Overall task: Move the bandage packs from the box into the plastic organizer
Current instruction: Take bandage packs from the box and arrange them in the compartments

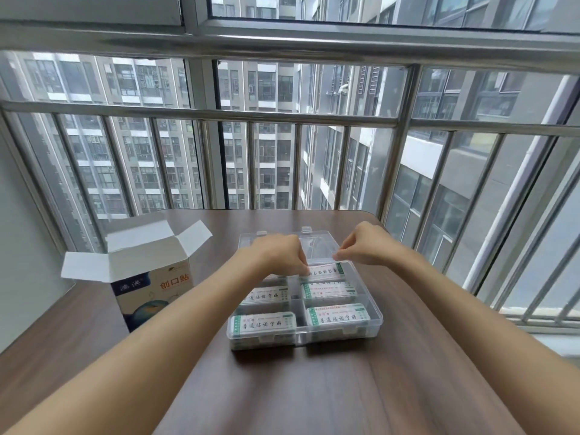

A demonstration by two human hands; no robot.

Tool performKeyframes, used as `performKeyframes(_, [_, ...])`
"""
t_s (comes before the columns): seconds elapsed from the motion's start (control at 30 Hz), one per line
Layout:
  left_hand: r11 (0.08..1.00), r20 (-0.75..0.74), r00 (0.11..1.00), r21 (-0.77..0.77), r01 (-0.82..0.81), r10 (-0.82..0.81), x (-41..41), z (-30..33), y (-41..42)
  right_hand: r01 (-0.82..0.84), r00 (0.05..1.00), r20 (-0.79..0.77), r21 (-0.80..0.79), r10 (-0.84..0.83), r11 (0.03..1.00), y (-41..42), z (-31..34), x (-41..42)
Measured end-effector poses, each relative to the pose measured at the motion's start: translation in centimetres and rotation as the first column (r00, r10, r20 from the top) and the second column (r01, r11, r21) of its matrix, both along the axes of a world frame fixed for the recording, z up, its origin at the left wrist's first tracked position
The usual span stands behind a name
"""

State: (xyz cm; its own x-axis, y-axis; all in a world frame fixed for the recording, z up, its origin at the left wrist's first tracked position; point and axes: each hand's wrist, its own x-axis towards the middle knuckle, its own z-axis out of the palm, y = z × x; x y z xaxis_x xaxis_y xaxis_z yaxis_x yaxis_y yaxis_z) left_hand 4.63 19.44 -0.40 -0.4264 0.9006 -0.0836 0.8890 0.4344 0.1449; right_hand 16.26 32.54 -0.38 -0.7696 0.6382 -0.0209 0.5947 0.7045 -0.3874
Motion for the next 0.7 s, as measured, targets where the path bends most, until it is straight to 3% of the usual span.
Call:
performKeyframes(0.1, [1.000,-0.005,1.000,0.003,-0.005,0.005,0.1,0.0,0.2,0.061,0.986,0.151,0.069,-0.071,0.996,0.0,0.5,-0.4])
performKeyframes(0.27, [1.000,-0.010,1.000,-0.028,-0.006,0.005,0.2,0.1,0.5,0.104,0.961,0.238,0.156,-0.140,0.982,-1.4,1.2,-0.4])
performKeyframes(0.4, [0.999,0.011,0.999,-0.029,-0.029,0.030,-0.2,-0.1,0.7,0.106,0.935,0.328,0.109,-0.136,0.988,-1.9,1.3,-0.9])
performKeyframes(0.57, [0.998,0.006,0.998,0.013,-0.056,0.056,-0.6,0.4,0.5,0.101,0.938,0.326,0.075,-0.120,0.992,-1.4,1.1,-1.1])
performKeyframes(0.7, [0.999,-0.028,0.998,0.008,-0.048,0.049,-0.3,0.5,0.7,0.089,0.941,0.313,0.143,-0.131,0.986,-1.9,1.3,-0.7])
